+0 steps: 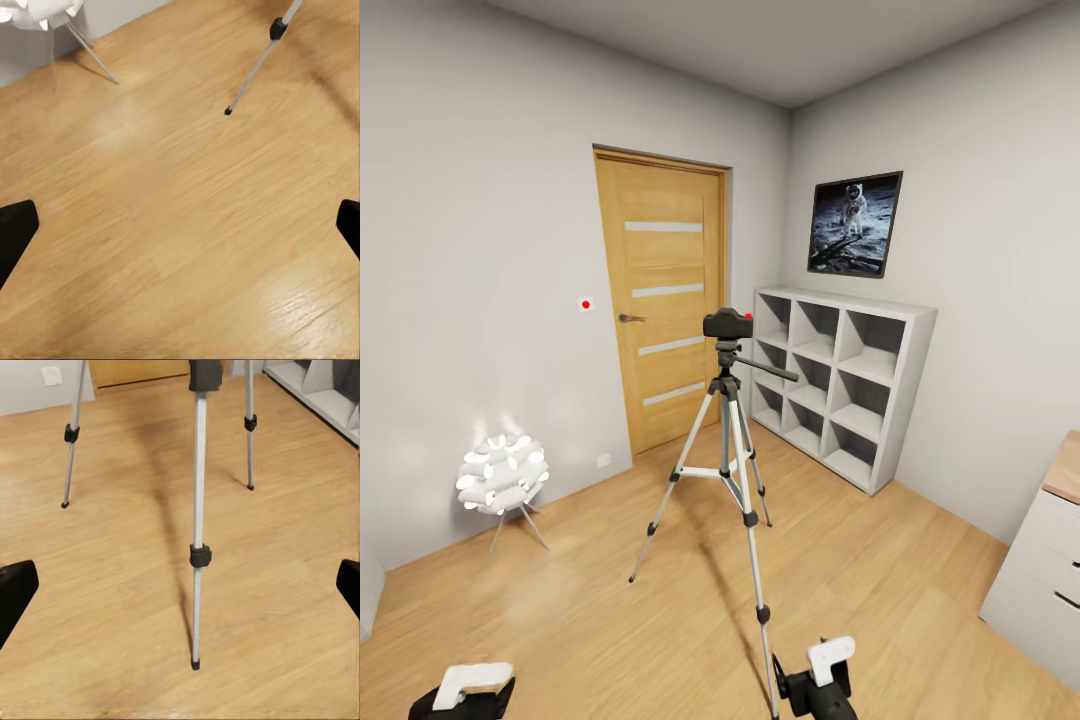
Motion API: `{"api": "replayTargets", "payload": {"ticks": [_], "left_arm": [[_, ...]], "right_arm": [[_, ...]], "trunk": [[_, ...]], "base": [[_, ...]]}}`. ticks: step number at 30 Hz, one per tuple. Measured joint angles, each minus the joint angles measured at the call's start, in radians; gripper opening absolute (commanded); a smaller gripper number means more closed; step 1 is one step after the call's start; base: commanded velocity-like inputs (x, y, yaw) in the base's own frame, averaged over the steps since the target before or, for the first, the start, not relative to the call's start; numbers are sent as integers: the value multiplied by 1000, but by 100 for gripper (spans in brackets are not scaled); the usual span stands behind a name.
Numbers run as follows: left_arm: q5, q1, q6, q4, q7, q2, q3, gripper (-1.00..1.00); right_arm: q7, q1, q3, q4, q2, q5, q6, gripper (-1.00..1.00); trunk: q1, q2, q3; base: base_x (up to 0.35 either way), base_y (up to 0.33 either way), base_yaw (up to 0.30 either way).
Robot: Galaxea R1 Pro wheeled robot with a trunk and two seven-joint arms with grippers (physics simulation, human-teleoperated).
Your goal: Attach the digital camera to the camera tripod in the bedroom.
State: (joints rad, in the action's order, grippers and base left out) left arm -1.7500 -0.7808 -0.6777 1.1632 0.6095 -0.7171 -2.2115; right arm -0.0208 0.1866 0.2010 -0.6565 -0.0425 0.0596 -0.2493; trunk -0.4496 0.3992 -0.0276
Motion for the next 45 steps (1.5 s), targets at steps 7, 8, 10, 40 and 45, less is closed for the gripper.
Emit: {"api": "replayTargets", "payload": {"ticks": [7,8,10,40,45], "left_arm": [[-3,106,-1,-71,1,39,0,100],[-4,129,0,-93,1,54,0,100],[-9,162,0,-127,1,76,0,100],[-51,702,45,-722,-6,414,8,100],[-50,720,64,-800,-8,476,30,100]], "right_arm": [[0,0,-9,176,24,-1,-81,100],[0,0,-9,205,24,-1,-89,100],[0,0,-8,243,25,-1,-95,100],[6,-5,-7,640,70,-3,82,100],[5,-44,-7,640,70,-3,130,100]], "trunk": [[0,0,0],[0,0,0],[0,0,0],[0,0,0],[0,0,0]], "base": [[0,0,0],[0,0,0],[0,0,0],[0,0,0],[0,0,0]]}}
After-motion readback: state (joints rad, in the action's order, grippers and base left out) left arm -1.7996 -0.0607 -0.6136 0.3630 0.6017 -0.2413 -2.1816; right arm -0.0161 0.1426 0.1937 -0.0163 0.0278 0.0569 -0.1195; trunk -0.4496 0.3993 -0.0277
